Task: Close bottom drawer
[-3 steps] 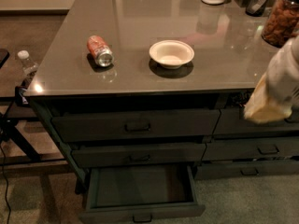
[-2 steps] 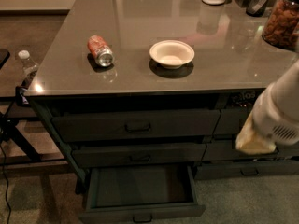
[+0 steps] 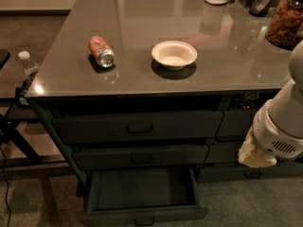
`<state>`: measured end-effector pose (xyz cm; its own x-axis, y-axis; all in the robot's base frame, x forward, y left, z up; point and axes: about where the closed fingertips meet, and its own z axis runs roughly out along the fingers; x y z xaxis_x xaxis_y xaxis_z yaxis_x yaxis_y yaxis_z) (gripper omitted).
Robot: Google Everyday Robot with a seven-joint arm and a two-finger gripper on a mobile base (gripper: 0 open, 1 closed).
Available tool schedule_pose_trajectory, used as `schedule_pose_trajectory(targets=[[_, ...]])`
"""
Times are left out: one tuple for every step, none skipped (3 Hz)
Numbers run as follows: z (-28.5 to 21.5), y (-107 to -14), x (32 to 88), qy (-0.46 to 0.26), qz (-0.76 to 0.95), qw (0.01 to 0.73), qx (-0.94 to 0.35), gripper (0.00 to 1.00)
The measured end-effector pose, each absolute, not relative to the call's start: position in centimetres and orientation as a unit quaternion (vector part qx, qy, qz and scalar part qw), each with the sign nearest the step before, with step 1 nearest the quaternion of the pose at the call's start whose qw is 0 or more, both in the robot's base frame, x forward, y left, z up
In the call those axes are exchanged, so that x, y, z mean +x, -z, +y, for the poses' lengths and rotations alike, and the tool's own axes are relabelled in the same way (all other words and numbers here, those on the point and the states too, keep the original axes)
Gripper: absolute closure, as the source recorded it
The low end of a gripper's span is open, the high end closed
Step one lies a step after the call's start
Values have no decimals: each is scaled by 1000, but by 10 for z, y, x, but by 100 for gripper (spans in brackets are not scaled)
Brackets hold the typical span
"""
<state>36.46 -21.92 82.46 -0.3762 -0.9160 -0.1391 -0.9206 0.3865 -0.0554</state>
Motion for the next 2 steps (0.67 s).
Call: schedule_pose_trajectory(targets=[[-211,-785,355,-31,834,67,-546,100],[-194,-709,347,-53,842,50,-534,100]])
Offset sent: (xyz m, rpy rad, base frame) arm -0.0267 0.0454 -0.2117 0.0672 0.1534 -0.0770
